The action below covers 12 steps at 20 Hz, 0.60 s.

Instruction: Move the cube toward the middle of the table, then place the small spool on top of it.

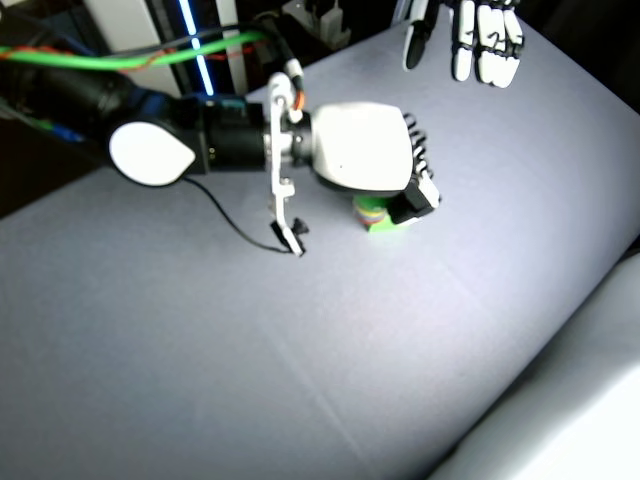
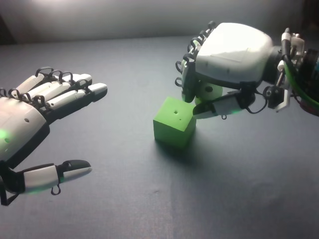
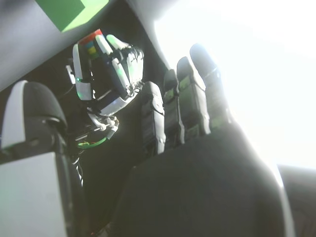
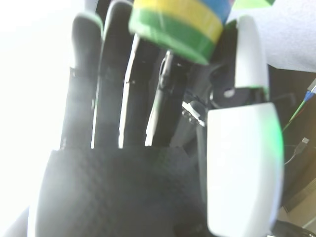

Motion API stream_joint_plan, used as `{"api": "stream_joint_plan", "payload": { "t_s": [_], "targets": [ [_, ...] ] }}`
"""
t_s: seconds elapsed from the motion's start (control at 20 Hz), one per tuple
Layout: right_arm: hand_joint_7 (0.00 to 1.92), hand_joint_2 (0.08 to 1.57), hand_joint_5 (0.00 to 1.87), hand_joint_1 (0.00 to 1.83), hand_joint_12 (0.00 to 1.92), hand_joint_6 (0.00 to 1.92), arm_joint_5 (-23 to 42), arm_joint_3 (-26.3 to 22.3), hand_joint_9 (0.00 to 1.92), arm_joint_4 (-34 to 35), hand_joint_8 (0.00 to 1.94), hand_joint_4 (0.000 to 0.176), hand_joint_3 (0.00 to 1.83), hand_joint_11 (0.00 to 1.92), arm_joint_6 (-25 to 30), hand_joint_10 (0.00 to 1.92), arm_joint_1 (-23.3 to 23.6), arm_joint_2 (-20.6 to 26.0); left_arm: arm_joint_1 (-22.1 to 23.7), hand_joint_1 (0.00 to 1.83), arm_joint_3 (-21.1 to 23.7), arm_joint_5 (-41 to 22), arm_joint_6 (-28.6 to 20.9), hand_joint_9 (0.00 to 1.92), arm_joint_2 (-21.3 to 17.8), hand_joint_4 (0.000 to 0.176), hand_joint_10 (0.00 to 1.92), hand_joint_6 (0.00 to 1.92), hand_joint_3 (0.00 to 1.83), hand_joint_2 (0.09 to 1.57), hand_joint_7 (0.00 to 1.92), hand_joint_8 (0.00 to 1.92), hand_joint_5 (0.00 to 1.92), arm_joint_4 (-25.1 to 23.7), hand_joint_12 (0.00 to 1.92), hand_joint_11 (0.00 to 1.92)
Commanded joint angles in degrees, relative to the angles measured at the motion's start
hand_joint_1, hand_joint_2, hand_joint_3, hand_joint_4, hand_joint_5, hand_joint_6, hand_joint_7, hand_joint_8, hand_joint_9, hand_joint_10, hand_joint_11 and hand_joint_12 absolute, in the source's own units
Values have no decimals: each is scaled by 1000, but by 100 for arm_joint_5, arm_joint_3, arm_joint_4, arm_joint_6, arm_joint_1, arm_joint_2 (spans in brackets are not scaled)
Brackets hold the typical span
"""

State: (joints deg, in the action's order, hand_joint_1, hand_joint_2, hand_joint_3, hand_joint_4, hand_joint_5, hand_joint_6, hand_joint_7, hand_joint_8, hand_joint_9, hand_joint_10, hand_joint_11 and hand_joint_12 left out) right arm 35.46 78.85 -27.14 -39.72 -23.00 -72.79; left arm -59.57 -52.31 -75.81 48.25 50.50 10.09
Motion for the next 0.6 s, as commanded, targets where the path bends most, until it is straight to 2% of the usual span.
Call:
{"api": "stream_joint_plan", "payload": {
  "t_s": [0.0,0.05,0.1,0.2,0.3,0.35,0.4,0.45,0.5,0.55],
  "targets": [
    [1268,1023,1123,1287,1286,600,613,13,1184,168,651,0,1,830,-56,519,109,-15,13,950,-12,-708,-22,239,17,79,3,2,0,1019,230,1,309,-15,843,0],
    [1216,1037,1095,1279,1262,660,613,13,1195,167,738,0,2,879,-89,534,137,-34,12,948,-13,-708,-24,242,19,75,4,5,0,1018,236,3,318,-11,843,0],
    [1083,1062,1012,1368,1301,732,613,12,1064,167,833,0,14,881,-105,1012,154,-40,12,952,-13,-709,-25,251,19,73,4,4,0,1016,243,3,326,-9,864,0],
    [1143,1055,1081,1271,1400,695,613,13,1061,167,870,0,0,864,-107,922,157,-40,12,964,-13,-710,-26,239,22,87,0,3,0,1018,237,0,328,-7,868,0],
    [1184,1042,1108,1265,1306,683,613,17,1093,168,759,0,0,850,-108,713,168,-45,8,972,-13,-707,-27,249,31,87,4,0,0,1018,241,2,326,7,885,0],
    [1124,1054,1039,1368,1332,738,613,20,1058,167,739,0,4,855,-115,1021,189,-58,8,975,-17,-704,-27,256,39,76,7,2,1,1019,244,3,329,12,886,0],
    [1094,1067,1016,1386,1342,769,613,20,1022,167,771,0,0,828,-131,1125,202,-68,8,954,-18,-702,-29,256,42,81,6,2,0,1018,246,3,330,16,892,7],
    [1032,1084,1002,1386,1412,766,613,20,981,167,893,0,2,802,-142,1206,211,-75,8,952,-19,-702,-34,252,42,75,3,0,2,1022,244,2,323,19,893,3],
    [1060,1067,1067,1390,1417,620,613,20,1037,167,861,0,0,830,-146,1187,215,-76,8,942,-19,-699,-37,244,46,84,0,0,2,1023,238,0,318,21,875,0],
    [1073,1071,1076,1290,1473,664,613,20,1000,167,986,0,4,834,-146,1101,219,-76,8,961,-19,-697,-38,246,47,77,1,3,1,1023,242,2,325,21,873,1]
  ]
}}
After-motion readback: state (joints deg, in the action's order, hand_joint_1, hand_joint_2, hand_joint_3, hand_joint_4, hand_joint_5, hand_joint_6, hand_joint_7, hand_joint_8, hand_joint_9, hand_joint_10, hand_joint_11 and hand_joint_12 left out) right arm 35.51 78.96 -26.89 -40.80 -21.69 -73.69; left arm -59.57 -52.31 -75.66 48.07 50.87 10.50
